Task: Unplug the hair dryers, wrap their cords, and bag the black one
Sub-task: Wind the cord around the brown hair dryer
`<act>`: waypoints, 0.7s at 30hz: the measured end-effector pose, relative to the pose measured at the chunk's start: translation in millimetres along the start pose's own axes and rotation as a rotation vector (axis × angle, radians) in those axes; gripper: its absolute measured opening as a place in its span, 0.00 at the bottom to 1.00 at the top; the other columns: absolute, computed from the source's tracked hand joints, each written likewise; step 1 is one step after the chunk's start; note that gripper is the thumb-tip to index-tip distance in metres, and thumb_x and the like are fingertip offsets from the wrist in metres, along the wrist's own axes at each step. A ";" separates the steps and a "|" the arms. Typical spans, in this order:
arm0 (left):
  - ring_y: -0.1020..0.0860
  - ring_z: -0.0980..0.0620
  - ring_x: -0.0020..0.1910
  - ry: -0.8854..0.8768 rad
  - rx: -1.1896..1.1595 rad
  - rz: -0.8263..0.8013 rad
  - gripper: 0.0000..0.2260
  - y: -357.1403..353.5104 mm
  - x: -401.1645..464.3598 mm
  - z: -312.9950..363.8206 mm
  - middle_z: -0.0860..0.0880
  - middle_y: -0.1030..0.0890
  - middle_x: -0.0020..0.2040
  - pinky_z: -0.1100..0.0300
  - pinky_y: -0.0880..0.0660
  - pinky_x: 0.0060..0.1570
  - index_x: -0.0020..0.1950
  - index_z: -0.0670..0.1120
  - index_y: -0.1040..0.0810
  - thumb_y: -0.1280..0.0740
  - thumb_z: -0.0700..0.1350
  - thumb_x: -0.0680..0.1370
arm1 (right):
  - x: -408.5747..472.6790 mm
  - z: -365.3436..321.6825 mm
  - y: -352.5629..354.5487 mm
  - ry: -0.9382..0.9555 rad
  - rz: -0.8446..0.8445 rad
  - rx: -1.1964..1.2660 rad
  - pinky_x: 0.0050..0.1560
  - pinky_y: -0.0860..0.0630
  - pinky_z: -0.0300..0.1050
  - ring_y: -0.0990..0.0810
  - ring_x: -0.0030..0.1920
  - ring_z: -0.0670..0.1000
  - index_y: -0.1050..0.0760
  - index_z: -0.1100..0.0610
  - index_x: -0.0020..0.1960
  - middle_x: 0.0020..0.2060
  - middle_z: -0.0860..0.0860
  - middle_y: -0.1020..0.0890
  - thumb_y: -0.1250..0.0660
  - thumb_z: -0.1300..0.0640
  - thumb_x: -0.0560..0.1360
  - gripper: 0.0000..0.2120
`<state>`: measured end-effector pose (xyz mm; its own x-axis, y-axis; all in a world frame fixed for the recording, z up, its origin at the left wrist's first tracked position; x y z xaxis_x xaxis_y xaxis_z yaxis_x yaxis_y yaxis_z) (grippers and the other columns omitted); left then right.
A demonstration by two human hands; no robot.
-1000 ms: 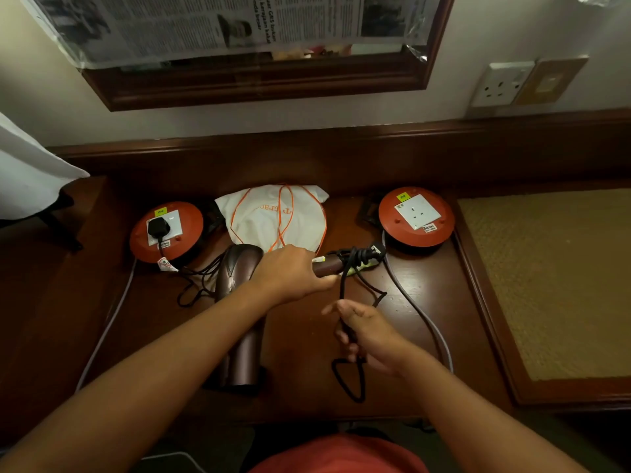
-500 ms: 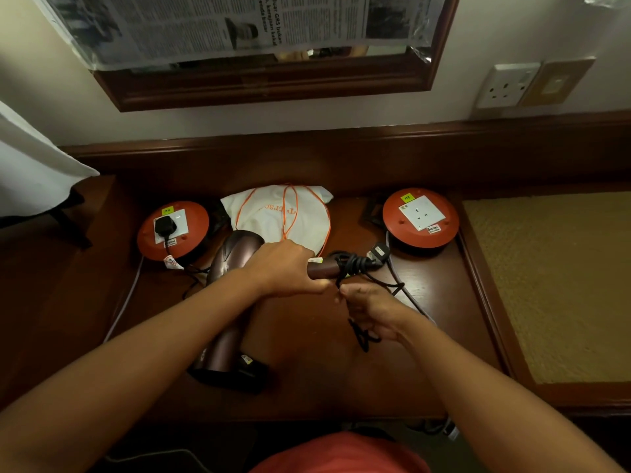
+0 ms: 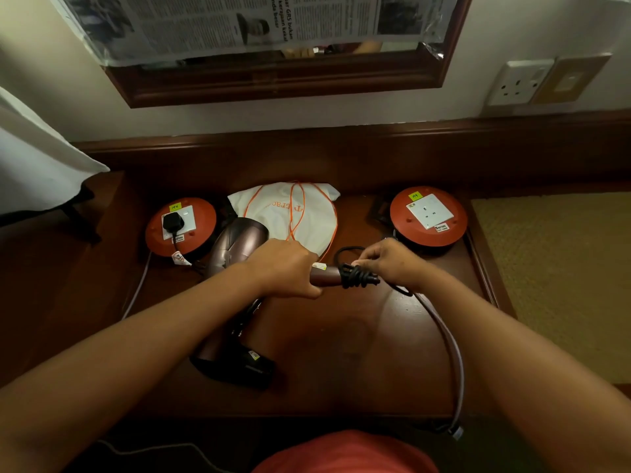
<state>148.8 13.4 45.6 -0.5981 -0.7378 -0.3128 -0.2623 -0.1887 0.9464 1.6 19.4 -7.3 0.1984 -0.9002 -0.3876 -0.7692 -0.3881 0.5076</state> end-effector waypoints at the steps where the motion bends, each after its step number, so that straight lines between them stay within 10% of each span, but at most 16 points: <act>1: 0.28 0.50 0.36 -0.004 0.005 0.000 0.16 -0.9 0.2 1.8 0.52 0.26 0.37 0.58 0.34 0.36 0.42 0.50 0.30 0.35 0.62 0.72 | 1.0 -4.7 4.3 0.014 0.018 -0.016 0.45 0.23 0.51 0.20 0.41 0.53 0.17 0.57 0.42 0.37 0.55 0.17 0.31 0.54 0.75 0.08; 9: 0.26 0.48 0.37 0.027 0.029 -0.007 0.17 -13.3 8.0 7.3 0.50 0.26 0.37 0.58 0.33 0.36 0.43 0.48 0.26 0.35 0.62 0.72 | -5.8 -41.2 20.5 0.088 0.152 -0.186 0.32 0.34 0.38 0.25 0.34 0.45 0.18 0.56 0.41 0.31 0.47 0.22 0.29 0.54 0.74 0.06; 21: 0.22 0.46 0.43 0.164 -0.040 -0.035 0.20 -39.4 10.0 -5.5 0.46 0.19 0.48 0.57 0.32 0.38 0.47 0.46 0.23 0.35 0.63 0.72 | -34.3 -47.1 -9.8 0.139 0.187 -0.323 0.36 0.32 0.49 0.26 0.36 0.54 0.22 0.60 0.44 0.35 0.54 0.22 0.39 0.56 0.79 0.10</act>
<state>157.3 9.9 5.6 -0.4566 -0.8256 -0.3315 -0.2483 -0.2396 0.9386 31.0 44.8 37.3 0.1708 -0.9707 -0.1690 -0.5733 -0.2374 0.7842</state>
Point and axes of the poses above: each hand's wrist, its own x-axis towards the middle knuckle, its own y-axis out of the back of the hand, z = x × y, the point moved 9 cm from there along x, towards the middle knuckle
